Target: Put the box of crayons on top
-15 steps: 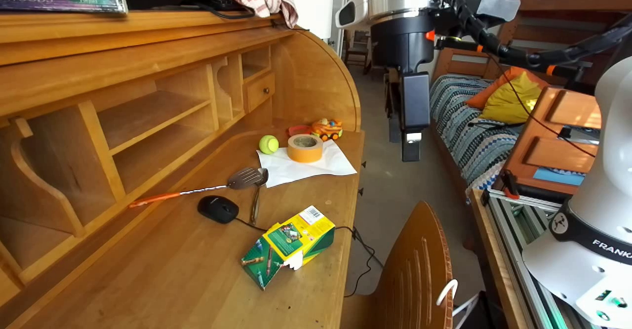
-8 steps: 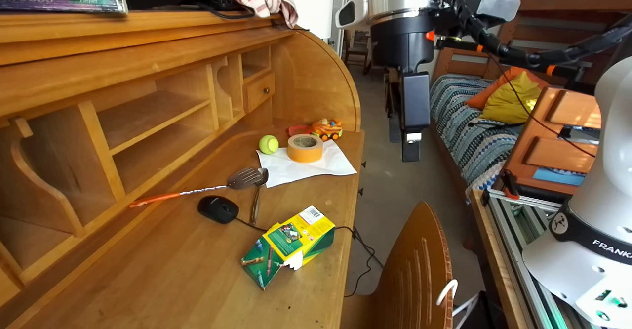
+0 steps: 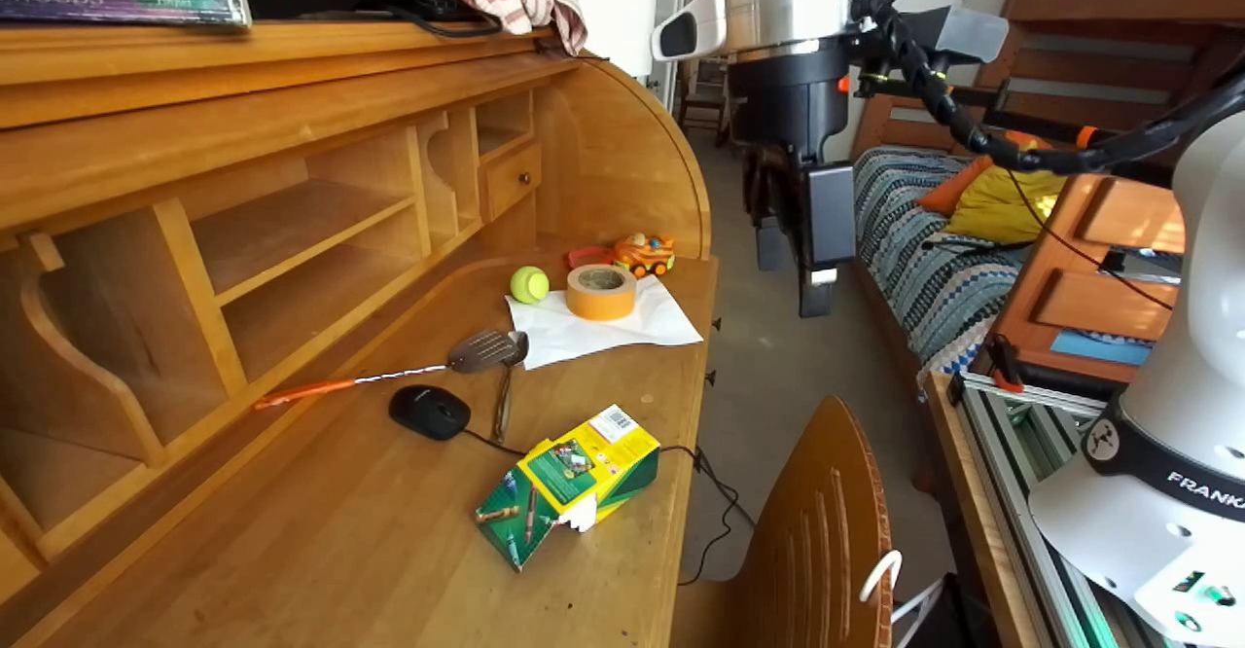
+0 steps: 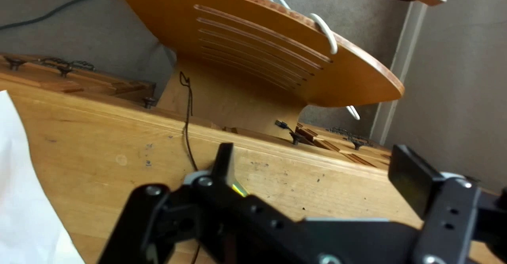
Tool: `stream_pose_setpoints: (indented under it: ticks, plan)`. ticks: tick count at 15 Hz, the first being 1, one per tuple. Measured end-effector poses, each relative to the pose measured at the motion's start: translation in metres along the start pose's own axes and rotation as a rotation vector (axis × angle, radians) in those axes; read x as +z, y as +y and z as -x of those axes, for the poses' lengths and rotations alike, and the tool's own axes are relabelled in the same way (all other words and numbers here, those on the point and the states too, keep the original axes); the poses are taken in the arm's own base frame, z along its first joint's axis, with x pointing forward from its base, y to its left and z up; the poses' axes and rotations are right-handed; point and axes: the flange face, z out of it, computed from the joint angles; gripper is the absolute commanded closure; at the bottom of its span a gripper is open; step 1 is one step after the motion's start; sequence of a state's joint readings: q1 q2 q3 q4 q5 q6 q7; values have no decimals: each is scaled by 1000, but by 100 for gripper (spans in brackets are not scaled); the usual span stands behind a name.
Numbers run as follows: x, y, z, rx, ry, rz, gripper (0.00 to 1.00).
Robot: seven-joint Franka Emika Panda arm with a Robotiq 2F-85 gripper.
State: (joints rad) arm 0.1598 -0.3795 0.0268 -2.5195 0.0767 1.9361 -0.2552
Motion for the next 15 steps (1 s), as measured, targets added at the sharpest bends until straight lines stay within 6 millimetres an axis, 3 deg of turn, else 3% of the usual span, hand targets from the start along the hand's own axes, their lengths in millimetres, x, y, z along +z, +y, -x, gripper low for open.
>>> stream_pose_setpoints:
  ticks: [4,8,11,15]
  plan:
    - [13,10,-11,-165,-77,128,0]
    - [24,21,-36,-342,-136,251,0]
    - [34,32,-58,-377,-158,274,0]
    - [36,35,-65,-381,-165,272,0]
